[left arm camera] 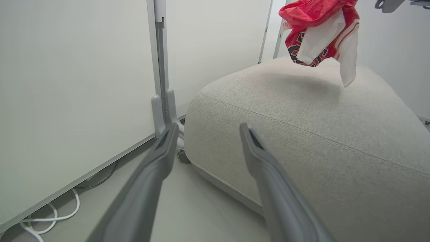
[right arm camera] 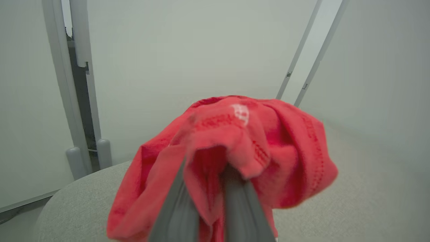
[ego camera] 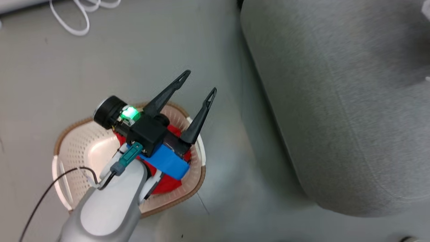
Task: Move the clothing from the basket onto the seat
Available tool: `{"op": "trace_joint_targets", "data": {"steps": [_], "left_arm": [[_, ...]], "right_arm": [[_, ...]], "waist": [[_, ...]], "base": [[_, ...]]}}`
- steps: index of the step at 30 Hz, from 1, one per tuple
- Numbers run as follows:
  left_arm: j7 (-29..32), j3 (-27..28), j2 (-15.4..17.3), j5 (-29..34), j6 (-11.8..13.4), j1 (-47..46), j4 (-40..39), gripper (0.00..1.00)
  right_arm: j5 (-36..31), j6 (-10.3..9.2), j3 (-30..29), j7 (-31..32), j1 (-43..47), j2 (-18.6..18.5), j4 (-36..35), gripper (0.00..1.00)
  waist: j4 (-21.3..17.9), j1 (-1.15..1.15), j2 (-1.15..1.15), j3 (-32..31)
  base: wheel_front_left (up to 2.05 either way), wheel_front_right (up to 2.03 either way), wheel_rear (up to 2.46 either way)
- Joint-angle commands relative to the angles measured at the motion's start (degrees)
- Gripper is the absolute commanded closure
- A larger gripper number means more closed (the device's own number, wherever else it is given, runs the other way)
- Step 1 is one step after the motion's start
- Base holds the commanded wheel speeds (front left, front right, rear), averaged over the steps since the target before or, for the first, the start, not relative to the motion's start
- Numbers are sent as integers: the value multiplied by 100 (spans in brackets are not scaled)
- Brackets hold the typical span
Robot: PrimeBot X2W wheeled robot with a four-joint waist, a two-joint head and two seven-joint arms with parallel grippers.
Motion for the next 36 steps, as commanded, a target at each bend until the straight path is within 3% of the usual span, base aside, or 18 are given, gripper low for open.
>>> {"op": "trace_joint_targets", "data": {"steps": [1, 9, 10, 11, 13, 16, 17, 18, 19, 28, 36], "left_arm": [[-17, -47, 47, 46, -20, -120, -20, 0], [-18, -281, 37, 114, -21, -640, -57, 0], [-18, -304, 13, 106, -21, -671, -56, 0], [-17, -324, -5, 94, -21, -687, -52, 0], [-17, -358, -18, 63, -21, -675, -27, 0], [-17, -365, -42, 29, -21, -608, -1, 0], [-17, -347, -35, 11, -21, -575, 8, 0], [-17, -329, -25, 3, -21, -538, 20, 0], [-18, -316, -20, -4, -21, -505, 23, 0], [-17, -149, -124, -89, -18, -187, 85, 0], [-18, 184, -414, -222, 1, 444, 167, 0]], "right_arm": [[-2, -4, -88, -58, 1, -19, 1, 100], [97, -5, -717, -549, 293, 101, 478, 100], [60, -5, -741, -608, 325, 87, 526, 95], [38, -5, -763, -663, 354, 77, 586, 71], [-20, -5, -783, -732, 413, 78, 694, 75], [-120, -5, -790, -808, 415, 94, 788, 71], [-155, -5, -778, -822, 408, 114, 809, 60], [-181, -5, -758, -863, 403, 128, 816, 42], [-203, -5, -742, -880, 400, 138, 822, 1], [-366, -5, -657, -961, 567, 120, 1015, 0], [-367, -5, -478, -1041, 1284, 9, 977, 0]], "waist": [[321, -2, 0, 769], [430, -2, 0, 1194], [441, -2, 0, 1190], [455, -2, 0, 1176], [473, -2, 0, 1124], [486, -2, 0, 1028], [489, -2, 0, 999], [493, -2, 0, 968], [497, -2, 0, 939], [596, -2, 0, 467], [854, -2, 0, -479]], "base": [[0, 0, 0], [0, 0, 0], [0, 0, 0], [0, 0, 0], [0, 0, 0], [0, 0, 0], [0, 0, 0], [0, 0, 0], [0, 0, 0], [0, 0, 0], [0, 0, 0]]}}
